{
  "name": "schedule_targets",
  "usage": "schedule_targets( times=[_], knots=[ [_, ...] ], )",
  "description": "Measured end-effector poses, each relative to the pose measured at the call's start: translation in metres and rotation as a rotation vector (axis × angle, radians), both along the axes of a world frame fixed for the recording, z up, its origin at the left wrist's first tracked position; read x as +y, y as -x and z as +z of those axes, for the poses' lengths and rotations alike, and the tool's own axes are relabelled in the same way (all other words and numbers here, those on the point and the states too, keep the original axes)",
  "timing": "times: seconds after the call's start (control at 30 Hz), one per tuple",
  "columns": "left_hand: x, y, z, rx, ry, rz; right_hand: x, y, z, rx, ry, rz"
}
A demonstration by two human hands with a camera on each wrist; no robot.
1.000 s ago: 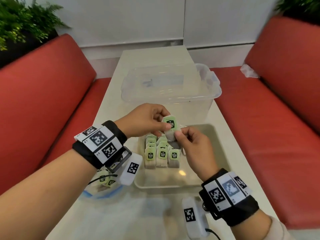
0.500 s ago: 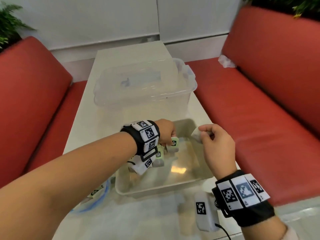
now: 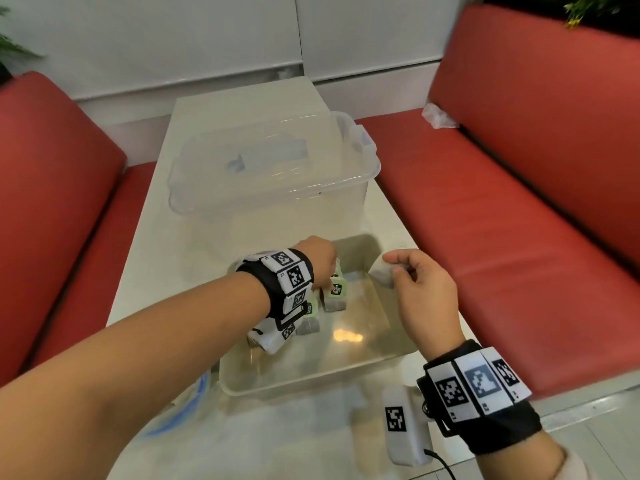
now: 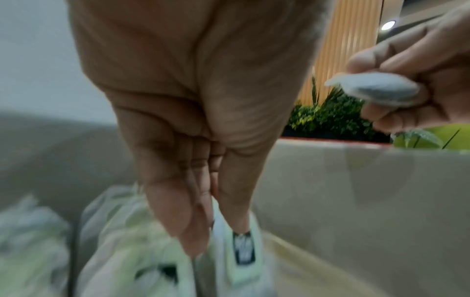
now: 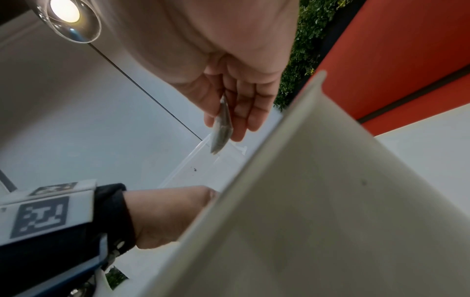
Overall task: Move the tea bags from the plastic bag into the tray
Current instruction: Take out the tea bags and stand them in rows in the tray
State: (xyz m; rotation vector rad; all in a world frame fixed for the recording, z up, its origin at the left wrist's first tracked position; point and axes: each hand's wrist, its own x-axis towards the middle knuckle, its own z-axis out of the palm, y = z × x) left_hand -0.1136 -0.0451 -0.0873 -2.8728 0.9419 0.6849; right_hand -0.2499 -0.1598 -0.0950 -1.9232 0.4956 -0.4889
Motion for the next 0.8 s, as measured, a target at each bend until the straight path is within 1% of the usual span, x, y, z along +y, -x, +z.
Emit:
schedule_targets(
  times=[0.07, 0.1, 0.17, 0.2, 0.23, 0.3, 0.37, 0.5, 0.57, 0.67, 0.8],
  knots=[
    [0.005, 0.0, 0.011, -0.002, 0.153, 0.064, 0.001, -0.001, 0.001, -0.036, -0.052, 0.033],
    [0.007, 0.002, 0.018, 0.048, 0.279, 0.111, 0.002, -0.002, 0.003, -0.058, -0.076, 0.05],
    [0.011, 0.011, 0.034, 0.272, 0.565, 0.248, 0.005, -0.004, 0.005, -0.095, -0.119, 0.086],
    [0.012, 0.016, 0.041, 0.4, 0.674, 0.302, 0.007, -0.005, 0.007, -0.107, -0.137, 0.105],
    [0.013, 0.021, 0.048, 0.49, 0.745, 0.323, 0.01, -0.007, 0.008, -0.116, -0.152, 0.123],
    [0.018, 0.027, 0.054, 0.568, 0.819, 0.298, 0.014, -0.009, 0.011, -0.126, -0.155, 0.154],
    [0.023, 0.028, 0.055, 0.587, 0.894, 0.296, 0.017, -0.011, 0.014, -0.141, -0.15, 0.168],
    [0.033, 0.029, 0.054, 0.686, 1.136, 0.409, 0.02, -0.01, 0.022, -0.187, -0.218, 0.19],
    [0.038, 0.029, 0.053, 0.726, 1.214, 0.445, 0.021, -0.01, 0.023, -0.208, -0.194, 0.181],
    [0.042, 0.03, 0.053, 0.742, 1.237, 0.459, 0.022, -0.012, 0.024, -0.275, -0.174, 0.146],
    [0.045, 0.033, 0.054, 0.759, 1.229, 0.452, 0.024, -0.011, 0.028, -0.342, -0.14, 0.157]
  ],
)
